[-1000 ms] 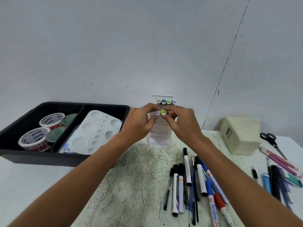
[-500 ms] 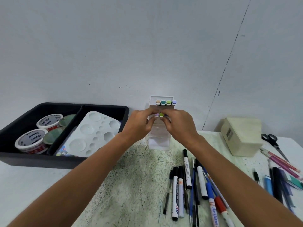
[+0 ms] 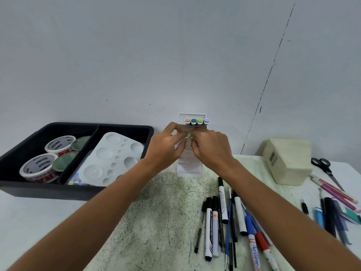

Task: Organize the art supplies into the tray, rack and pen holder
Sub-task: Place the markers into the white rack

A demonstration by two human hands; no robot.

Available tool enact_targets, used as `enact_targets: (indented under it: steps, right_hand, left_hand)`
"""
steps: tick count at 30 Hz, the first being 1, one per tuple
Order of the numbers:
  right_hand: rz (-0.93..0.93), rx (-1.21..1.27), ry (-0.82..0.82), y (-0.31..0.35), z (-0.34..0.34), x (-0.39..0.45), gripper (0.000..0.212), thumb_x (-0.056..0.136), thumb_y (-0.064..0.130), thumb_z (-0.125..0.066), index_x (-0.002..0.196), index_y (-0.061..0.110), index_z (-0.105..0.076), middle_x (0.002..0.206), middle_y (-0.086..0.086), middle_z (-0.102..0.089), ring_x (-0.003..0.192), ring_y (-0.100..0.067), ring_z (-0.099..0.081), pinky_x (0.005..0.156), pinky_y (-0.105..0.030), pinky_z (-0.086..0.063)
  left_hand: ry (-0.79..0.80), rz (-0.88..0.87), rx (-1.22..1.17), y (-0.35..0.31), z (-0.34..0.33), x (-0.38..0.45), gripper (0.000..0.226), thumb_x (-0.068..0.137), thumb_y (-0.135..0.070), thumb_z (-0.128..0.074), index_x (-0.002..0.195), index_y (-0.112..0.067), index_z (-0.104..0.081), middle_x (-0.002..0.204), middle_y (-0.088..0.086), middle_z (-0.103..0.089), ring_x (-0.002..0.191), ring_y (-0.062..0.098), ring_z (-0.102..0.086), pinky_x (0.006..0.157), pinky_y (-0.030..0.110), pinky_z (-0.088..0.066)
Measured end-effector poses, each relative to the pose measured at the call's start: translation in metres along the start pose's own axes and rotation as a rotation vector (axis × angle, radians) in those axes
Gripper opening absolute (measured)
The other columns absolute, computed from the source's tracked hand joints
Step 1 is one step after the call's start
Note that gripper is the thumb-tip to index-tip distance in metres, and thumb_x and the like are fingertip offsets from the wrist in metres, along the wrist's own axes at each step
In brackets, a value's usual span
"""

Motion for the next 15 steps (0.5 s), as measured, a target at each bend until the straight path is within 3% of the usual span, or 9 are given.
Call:
enact_targets:
  steps: [4,7,9,11,14,15]
  right_hand:
    - [0.057,0.17,-0.315,-0.005,-0.001,-0.011,0.027,0.084,0.018,-0.046,0.091,0.011,-0.072,0.089,-0.003,-0.068,0.05,-0.021,-0.058,0.041,-0.024,-0.04]
    - [-0.101,0.394,-0.489,-0.011,-0.002,-0.022,0.012,0.082,0.01,-0.057,0.089,0.008,-0.066,0.088,-0.003,-0.059,0.057,-0.01,-0.048,0.05,-0.017,-0.038]
    - [-0.329,0.624,-0.416,-0.017,-0.008,-0.028,0.016,0.083,0.007,-0.059,0.099,0.01,-0.06,0.098,0.001,-0.056,0.071,-0.01,-0.051,0.061,-0.015,-0.038]
    - [-0.556,0.849,-0.187,-0.021,-0.017,-0.032,0.031,0.084,0.004,-0.06,0.112,0.015,-0.054,0.109,0.001,-0.056,0.09,-0.016,-0.058,0.071,-0.022,-0.045]
    - [-0.691,1.052,0.111,-0.025,-0.034,-0.033,0.055,0.086,0.005,-0.059,0.136,0.022,-0.044,0.126,-0.001,-0.053,0.109,-0.02,-0.058,0.086,-0.033,-0.052]
    - [-0.69,1.092,0.155,-0.025,-0.038,-0.033,0.059,0.086,0.004,-0.059,0.14,0.024,-0.042,0.129,-0.002,-0.054,0.111,-0.017,-0.058,0.09,-0.037,-0.053]
  left_hand:
    - [-0.053,0.043,0.042,-0.002,-0.002,-0.006,0.02,0.083,-0.017,-0.063,0.1,-0.01,-0.07,0.086,0.008,-0.052,0.051,0.015,-0.042,0.037,0.026,-0.039]
    - [-0.124,0.201,-0.048,-0.004,-0.004,-0.01,0.022,0.082,-0.019,-0.061,0.099,-0.008,-0.068,0.092,0.007,-0.049,0.066,0.012,-0.045,0.046,0.026,-0.042]
    - [-0.134,0.306,-0.146,-0.005,-0.009,-0.015,0.025,0.081,-0.019,-0.062,0.102,-0.008,-0.068,0.107,0.007,-0.05,0.082,0.013,-0.05,0.061,0.026,-0.046]
    - [-0.099,0.389,-0.239,-0.01,-0.015,-0.021,0.032,0.08,-0.019,-0.064,0.11,-0.011,-0.065,0.126,0.006,-0.047,0.101,0.016,-0.053,0.078,0.026,-0.049]
    - [-0.021,0.462,-0.341,-0.019,-0.022,-0.027,0.045,0.081,-0.019,-0.063,0.124,-0.011,-0.058,0.142,0.004,-0.037,0.115,0.007,-0.047,0.089,0.01,-0.04]
    - [0.006,0.489,-0.372,-0.021,-0.025,-0.028,0.049,0.081,-0.021,-0.062,0.129,-0.013,-0.055,0.145,0.003,-0.035,0.12,0.006,-0.045,0.093,0.012,-0.041]
Point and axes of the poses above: each hand's wrist, its own x-axis towards the middle knuckle, its own z-axis out of the back of the hand, y = z × x, the point moved 1 cm from there along x, towards the middle knuckle
